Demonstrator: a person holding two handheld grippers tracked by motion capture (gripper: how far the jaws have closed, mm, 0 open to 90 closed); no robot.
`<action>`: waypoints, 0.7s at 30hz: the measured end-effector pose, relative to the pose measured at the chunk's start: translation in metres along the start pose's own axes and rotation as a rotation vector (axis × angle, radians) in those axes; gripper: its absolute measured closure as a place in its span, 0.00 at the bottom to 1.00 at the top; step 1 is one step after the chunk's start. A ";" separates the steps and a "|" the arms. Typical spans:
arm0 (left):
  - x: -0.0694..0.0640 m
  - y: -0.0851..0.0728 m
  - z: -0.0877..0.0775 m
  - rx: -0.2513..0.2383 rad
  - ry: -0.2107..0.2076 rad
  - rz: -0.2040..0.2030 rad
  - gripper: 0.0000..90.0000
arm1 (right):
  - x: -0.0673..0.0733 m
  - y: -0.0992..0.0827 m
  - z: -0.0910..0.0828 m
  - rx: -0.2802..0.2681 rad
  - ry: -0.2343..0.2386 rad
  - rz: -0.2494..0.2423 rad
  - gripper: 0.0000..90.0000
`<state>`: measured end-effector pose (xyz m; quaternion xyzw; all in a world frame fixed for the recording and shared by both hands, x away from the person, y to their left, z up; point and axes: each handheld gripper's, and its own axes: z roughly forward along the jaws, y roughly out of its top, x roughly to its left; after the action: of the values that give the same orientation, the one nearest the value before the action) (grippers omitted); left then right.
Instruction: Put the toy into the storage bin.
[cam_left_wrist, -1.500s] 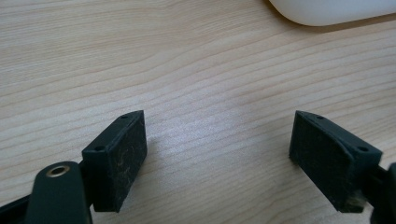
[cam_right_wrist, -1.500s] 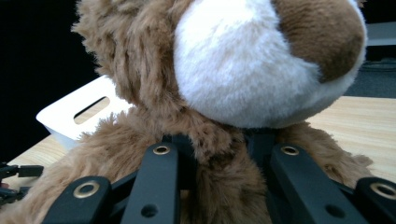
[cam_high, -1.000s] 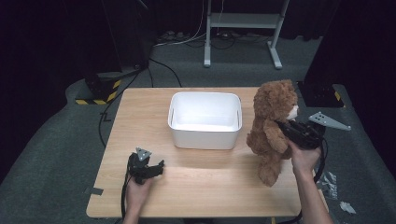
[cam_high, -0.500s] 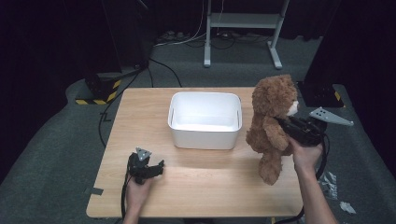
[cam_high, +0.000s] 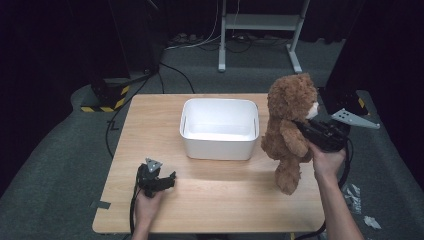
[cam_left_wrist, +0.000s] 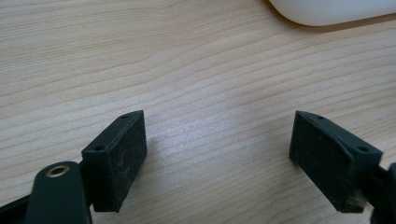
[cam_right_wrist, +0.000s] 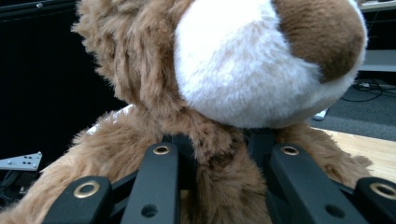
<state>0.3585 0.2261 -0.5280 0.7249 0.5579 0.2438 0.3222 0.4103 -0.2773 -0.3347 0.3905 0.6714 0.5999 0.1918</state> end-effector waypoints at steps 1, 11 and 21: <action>0.000 0.000 0.000 0.000 0.000 0.000 0.21 | 0.000 0.000 0.000 0.000 0.000 0.000 0.80; 0.000 0.000 0.000 0.000 0.000 0.000 0.21 | 0.007 0.014 0.003 -0.009 0.024 -0.002 0.80; 0.000 0.000 0.000 0.000 0.000 0.000 0.21 | 0.013 0.028 0.008 -0.012 0.042 -0.009 0.80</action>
<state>0.3585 0.2261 -0.5280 0.7248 0.5580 0.2437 0.3223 0.4166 -0.2633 -0.3068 0.3736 0.6735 0.6110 0.1829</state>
